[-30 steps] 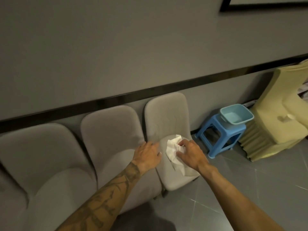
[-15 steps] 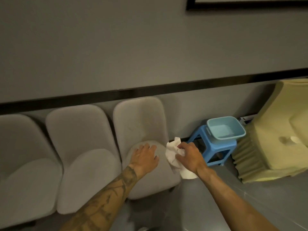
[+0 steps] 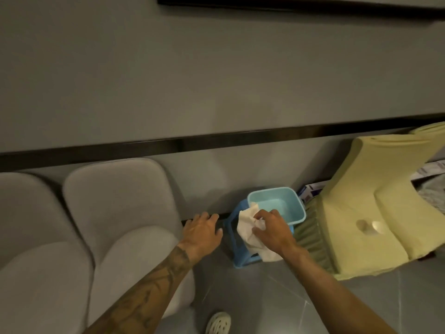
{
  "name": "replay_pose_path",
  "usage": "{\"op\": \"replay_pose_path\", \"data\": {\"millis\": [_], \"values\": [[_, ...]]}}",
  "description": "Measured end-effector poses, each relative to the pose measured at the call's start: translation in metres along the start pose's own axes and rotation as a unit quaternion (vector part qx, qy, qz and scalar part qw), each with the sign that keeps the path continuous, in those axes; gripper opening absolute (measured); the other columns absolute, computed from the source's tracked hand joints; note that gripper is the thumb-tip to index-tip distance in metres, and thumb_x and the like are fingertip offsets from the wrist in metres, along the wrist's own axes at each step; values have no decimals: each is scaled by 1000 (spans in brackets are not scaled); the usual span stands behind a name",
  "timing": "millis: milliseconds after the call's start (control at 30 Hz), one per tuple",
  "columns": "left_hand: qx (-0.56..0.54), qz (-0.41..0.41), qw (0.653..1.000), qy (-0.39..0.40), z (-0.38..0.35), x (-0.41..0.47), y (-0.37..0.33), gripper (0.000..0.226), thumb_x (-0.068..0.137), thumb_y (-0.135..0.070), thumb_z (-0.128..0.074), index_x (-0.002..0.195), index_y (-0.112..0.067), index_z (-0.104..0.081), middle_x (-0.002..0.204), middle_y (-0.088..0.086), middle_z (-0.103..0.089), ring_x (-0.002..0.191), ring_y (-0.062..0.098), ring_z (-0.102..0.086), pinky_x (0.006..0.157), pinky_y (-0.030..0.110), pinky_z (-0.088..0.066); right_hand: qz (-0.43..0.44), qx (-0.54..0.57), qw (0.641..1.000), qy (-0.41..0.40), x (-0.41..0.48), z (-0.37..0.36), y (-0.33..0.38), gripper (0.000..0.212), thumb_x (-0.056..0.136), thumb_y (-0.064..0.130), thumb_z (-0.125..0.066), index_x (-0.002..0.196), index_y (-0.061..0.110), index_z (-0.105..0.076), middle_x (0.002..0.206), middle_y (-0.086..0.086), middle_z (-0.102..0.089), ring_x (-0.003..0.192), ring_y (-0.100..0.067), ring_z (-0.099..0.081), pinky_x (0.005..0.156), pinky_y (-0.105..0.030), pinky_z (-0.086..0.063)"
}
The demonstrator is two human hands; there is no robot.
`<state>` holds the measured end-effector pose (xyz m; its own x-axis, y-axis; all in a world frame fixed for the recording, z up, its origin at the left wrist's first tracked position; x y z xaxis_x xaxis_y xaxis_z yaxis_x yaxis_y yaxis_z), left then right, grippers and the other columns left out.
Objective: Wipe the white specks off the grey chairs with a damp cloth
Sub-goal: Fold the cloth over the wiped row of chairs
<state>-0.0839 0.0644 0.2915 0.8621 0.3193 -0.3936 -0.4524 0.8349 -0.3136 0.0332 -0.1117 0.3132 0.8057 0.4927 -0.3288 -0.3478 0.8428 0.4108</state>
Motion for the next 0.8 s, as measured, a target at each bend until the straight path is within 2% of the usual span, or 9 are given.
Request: {"op": "replay_pose_path", "data": {"millis": [167,433,633,800], "values": [[4,14,1000,2,-6,68,-49,57,106,-47,-42,158,-24,-38,151,5,-49,140,29,-44,115,42,-34,0,-17,1000,21,70,39,-65,36,91,29,-66,125,21,-57,119,-6,-48,99,-28,-60,91,-34,-47],[-5,84,996,12,-48,146,-92,58,106,-47,-42,158,-22,-36,153,5,-45,140,27,-42,115,41,-33,48,-59,994,81,182,40,-152,34,91,27,-66,123,23,-59,119,-7,-49,102,-30,-60,89,-33,-47],[2,125,992,28,-113,206,-108,58,106,-44,-40,160,-24,-33,155,4,-42,142,26,-40,117,40,-33,71,-85,989,101,260,8,-220,33,92,25,-64,124,24,-58,120,-5,-47,105,-28,-58,93,-35,-48],[-7,146,988,41,-182,267,-91,55,106,-42,-39,158,-26,-32,151,1,-44,138,22,-43,116,38,-35,89,-108,983,117,326,-59,-257,32,95,24,-60,127,25,-55,121,-5,-47,107,-25,-58,96,-36,-49]]}}
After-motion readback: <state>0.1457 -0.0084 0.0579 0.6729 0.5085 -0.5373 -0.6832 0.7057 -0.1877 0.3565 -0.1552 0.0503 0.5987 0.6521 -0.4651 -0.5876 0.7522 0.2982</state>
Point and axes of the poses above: each hand's wrist, its own x-axis towards the middle knuckle, its own z-axis out of the back of the hand, y = z × x, the point moved 5 cm from there along x, towards the middle knuckle
